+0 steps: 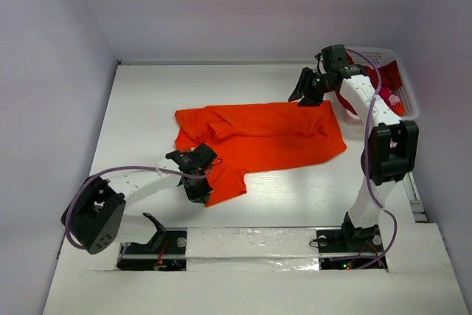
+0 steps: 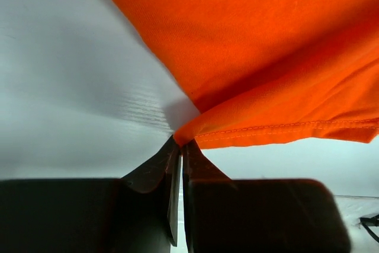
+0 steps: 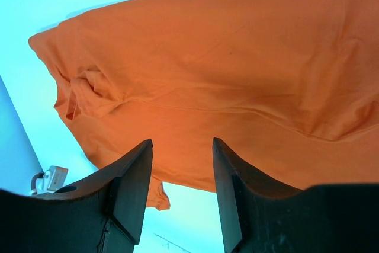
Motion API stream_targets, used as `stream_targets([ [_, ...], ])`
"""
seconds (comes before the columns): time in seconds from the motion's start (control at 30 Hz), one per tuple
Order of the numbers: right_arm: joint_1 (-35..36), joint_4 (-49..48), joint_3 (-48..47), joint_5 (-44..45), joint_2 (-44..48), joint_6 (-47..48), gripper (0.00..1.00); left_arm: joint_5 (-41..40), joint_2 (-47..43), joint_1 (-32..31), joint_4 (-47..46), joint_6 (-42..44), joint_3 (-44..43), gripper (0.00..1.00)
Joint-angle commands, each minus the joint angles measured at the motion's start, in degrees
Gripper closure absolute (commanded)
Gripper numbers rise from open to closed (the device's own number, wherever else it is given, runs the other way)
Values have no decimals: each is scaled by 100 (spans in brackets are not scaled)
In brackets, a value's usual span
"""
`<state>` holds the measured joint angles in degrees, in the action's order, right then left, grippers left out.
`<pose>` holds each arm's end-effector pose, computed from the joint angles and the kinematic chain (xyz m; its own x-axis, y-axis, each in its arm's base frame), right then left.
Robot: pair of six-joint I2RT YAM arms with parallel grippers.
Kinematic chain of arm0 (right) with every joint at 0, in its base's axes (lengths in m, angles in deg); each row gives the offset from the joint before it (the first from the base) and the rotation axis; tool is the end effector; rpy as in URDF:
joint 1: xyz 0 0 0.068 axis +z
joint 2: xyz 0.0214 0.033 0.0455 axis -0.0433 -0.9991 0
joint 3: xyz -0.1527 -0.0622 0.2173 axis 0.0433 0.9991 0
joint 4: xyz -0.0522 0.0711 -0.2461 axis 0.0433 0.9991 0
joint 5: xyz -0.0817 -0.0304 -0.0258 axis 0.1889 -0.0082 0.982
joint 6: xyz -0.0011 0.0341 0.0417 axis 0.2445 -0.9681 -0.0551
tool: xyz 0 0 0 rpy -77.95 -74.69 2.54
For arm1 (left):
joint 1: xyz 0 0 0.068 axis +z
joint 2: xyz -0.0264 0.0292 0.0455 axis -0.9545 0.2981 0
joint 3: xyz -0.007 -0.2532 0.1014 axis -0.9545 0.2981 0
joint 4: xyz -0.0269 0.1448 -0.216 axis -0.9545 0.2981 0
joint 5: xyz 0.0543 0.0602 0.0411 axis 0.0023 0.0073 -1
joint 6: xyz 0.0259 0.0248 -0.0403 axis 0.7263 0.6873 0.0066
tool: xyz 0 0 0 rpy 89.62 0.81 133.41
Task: Fold and stack the t-shirts
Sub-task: Grap the side of the flattened tshirt closest away from the robot with both arms
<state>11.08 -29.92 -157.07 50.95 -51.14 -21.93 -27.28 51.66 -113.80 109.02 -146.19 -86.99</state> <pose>0.4017 0.0742 0.2933 -0.8822 0.2844 -0.3752 0.0466 0.8458 0.5315 0.1582 -0.1397 0.1618 -0.9495 -0.2861 -0.1286 -0.2462 0.9337 -0.2599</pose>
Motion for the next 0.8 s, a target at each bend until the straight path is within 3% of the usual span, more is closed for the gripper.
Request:
stream_targets([
  [0.0,-34,7,-254,4,-33,-7,50,-143,-172,-16,277,-115,-354,100],
  [0.23,-34,7,-26,725,142,46,44,-626,-182,88,637,-19,-1233,100],
  [0.5,-34,-125,475,1191,125,11,43,-758,-15,1766,550,1026,-1796,100],
  [0.77,-34,-388,1308,1139,432,-15,44,-811,310,2594,506,1757,-2305,100],
])
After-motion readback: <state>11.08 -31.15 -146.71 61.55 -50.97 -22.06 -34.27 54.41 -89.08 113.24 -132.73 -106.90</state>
